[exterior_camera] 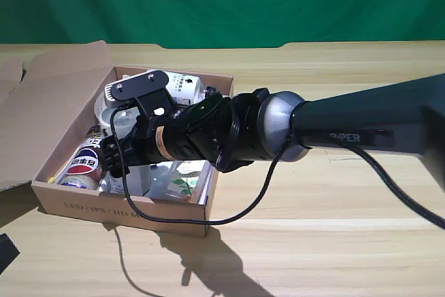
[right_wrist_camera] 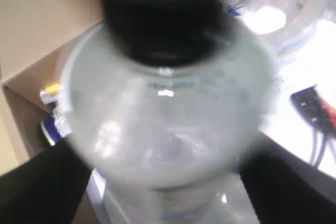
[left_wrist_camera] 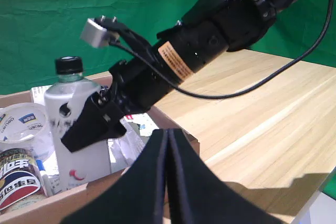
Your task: Place the white bottle into the box.
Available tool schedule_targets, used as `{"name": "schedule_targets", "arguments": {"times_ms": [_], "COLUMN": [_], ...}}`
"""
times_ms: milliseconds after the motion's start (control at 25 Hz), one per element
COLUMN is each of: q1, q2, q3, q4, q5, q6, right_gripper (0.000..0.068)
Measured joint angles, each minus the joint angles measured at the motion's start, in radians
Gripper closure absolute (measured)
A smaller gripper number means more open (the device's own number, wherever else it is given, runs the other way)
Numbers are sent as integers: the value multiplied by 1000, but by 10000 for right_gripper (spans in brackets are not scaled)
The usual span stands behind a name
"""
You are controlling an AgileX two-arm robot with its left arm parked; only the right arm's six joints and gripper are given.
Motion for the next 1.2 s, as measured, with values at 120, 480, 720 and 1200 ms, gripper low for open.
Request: {"name": "schedule_targets", "arguments": {"times_ms": [120,480,720,1200], "q1": [0,0,0,0], "q2": [-52,-417,-679,-1204], "q3": [0,35,217,761], "q4": [0,3,18,110], "q5": [19,218,441,524], "q6": [-1,-174,-339,-415], "right_gripper": [3,199,616,680]}}
